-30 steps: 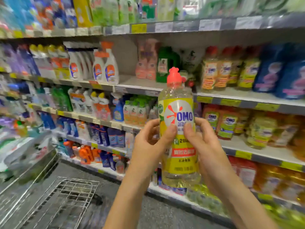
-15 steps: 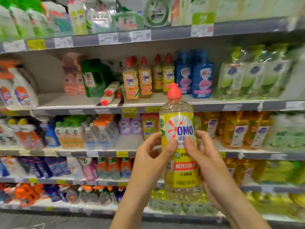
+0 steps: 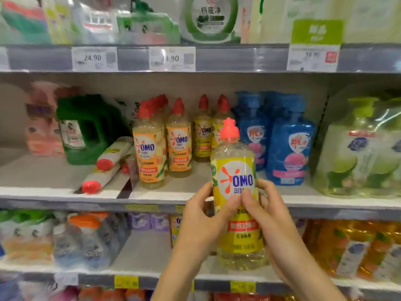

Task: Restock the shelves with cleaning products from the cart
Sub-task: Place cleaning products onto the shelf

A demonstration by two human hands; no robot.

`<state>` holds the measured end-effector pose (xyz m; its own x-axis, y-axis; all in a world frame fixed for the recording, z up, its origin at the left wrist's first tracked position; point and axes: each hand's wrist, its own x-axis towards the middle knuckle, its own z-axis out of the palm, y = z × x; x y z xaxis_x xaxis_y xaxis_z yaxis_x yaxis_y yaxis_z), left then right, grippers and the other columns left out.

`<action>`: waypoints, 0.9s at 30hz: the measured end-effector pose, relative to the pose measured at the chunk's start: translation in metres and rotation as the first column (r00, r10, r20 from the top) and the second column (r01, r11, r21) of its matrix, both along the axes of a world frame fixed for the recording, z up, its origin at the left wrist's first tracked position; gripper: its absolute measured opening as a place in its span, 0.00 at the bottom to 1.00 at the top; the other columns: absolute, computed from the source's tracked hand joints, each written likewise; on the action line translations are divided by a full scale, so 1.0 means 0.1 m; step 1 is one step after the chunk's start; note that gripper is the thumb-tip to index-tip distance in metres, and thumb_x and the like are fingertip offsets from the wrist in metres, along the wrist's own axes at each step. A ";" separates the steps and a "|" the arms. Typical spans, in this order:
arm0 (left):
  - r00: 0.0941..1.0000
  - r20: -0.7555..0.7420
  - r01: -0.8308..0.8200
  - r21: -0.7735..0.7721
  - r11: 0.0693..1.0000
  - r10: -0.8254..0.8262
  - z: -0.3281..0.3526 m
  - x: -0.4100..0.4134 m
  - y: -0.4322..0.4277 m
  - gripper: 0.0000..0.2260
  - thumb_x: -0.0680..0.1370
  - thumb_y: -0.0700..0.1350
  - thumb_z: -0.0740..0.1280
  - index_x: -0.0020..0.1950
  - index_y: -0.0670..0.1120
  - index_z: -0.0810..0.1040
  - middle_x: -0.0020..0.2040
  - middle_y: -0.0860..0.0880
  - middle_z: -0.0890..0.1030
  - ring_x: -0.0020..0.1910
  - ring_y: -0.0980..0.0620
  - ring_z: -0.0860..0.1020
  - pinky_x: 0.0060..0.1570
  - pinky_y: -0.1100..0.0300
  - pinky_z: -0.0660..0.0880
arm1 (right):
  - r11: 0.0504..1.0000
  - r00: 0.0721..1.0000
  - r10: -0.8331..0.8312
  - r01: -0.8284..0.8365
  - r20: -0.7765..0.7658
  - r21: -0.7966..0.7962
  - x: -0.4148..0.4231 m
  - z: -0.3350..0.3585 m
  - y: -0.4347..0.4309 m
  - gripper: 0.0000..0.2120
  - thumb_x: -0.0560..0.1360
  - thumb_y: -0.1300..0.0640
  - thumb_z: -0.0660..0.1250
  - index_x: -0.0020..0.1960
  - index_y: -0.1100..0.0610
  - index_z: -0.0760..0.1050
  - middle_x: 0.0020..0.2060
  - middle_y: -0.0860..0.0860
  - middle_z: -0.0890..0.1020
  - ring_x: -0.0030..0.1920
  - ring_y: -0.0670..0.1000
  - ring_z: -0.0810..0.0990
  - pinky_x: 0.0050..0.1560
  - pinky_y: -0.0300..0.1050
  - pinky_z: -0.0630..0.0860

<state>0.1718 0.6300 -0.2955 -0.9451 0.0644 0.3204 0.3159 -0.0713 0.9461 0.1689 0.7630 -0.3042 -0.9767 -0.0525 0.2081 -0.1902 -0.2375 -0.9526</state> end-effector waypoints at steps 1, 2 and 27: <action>1.000 -0.013 0.004 -0.012 1.000 -0.004 0.03 -0.16 -0.04 0.15 0.69 0.55 0.74 0.54 0.54 0.81 0.49 0.54 0.85 0.49 0.55 0.83 0.44 0.60 0.80 | 1.000 1.000 0.006 -0.006 -0.005 0.005 -0.18 0.02 -0.03 0.25 0.62 0.40 0.71 0.57 0.46 0.73 0.49 0.49 0.85 0.48 0.52 0.85 0.41 0.48 0.82; 1.000 -0.027 0.002 -0.031 1.000 -0.002 0.07 -0.32 -0.08 0.14 0.69 0.55 0.73 0.54 0.55 0.81 0.49 0.55 0.85 0.49 0.57 0.82 0.44 0.62 0.80 | 1.000 1.000 0.012 -0.012 -0.015 0.008 -0.34 0.05 -0.06 0.26 0.62 0.41 0.71 0.58 0.46 0.72 0.49 0.49 0.85 0.49 0.52 0.85 0.42 0.48 0.82; 0.754 -0.265 -0.575 -0.710 0.408 0.601 0.04 -2.04 0.12 0.23 0.77 0.39 0.64 0.69 0.40 0.59 0.65 0.41 0.62 0.62 0.42 0.69 0.57 0.55 0.70 | 0.749 0.981 -0.141 0.196 -0.137 0.633 -2.07 0.06 -0.41 0.28 0.77 0.61 0.66 0.71 0.55 0.56 0.69 0.53 0.69 0.65 0.51 0.71 0.62 0.42 0.68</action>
<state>-0.0323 0.6423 -0.2919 -0.8515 -0.3218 0.4141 -0.0223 0.8111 0.5845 -0.0380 0.7216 -0.2983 -0.9651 -0.0367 0.2592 -0.2460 0.4655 -0.8502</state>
